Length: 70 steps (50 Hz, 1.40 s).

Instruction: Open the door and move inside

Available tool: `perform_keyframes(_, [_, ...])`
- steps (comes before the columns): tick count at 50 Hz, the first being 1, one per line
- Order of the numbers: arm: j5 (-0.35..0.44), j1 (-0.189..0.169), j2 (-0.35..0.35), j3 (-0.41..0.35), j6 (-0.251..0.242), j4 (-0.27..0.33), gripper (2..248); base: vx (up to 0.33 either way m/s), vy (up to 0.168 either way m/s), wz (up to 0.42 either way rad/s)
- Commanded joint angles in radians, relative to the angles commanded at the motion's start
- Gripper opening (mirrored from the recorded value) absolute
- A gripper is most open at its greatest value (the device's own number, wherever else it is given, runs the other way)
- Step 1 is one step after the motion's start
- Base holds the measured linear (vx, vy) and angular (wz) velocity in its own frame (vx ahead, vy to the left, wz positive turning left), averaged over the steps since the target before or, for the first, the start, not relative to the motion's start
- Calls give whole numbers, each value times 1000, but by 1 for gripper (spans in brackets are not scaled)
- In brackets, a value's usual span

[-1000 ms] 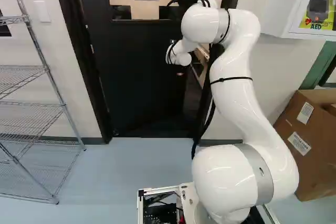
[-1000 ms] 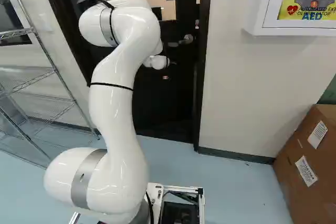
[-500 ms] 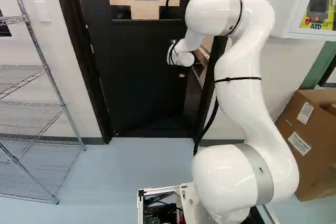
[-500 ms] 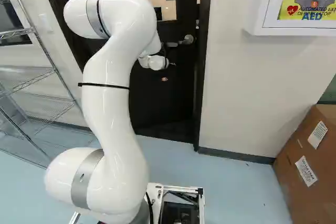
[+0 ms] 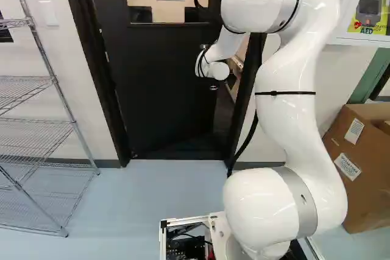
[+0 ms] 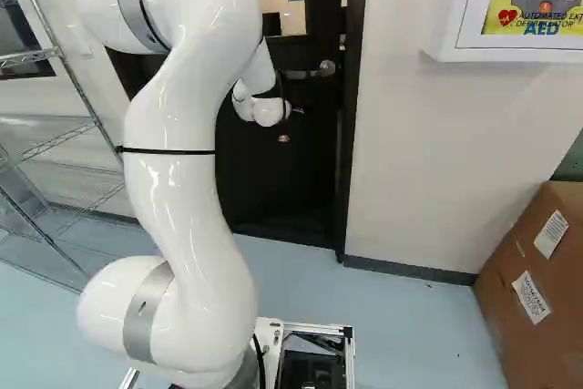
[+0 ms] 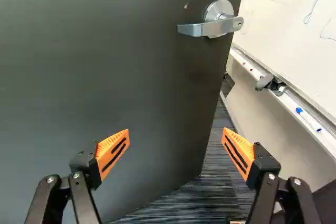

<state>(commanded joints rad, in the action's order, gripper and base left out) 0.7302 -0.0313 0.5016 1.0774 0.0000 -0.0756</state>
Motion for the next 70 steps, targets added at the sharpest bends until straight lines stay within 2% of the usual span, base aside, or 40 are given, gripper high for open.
perform_keyframes(16, [34, -1, -75, -95, 0, 11, 247, 0, 0, 0])
perform_keyframes(48, [36, -4, -225, -277, 0, 12, 247, 0, 0, 0])
perform_keyframes(70, [36, 7, -332, -399, 0, 45, 247, 0, 0, 0])
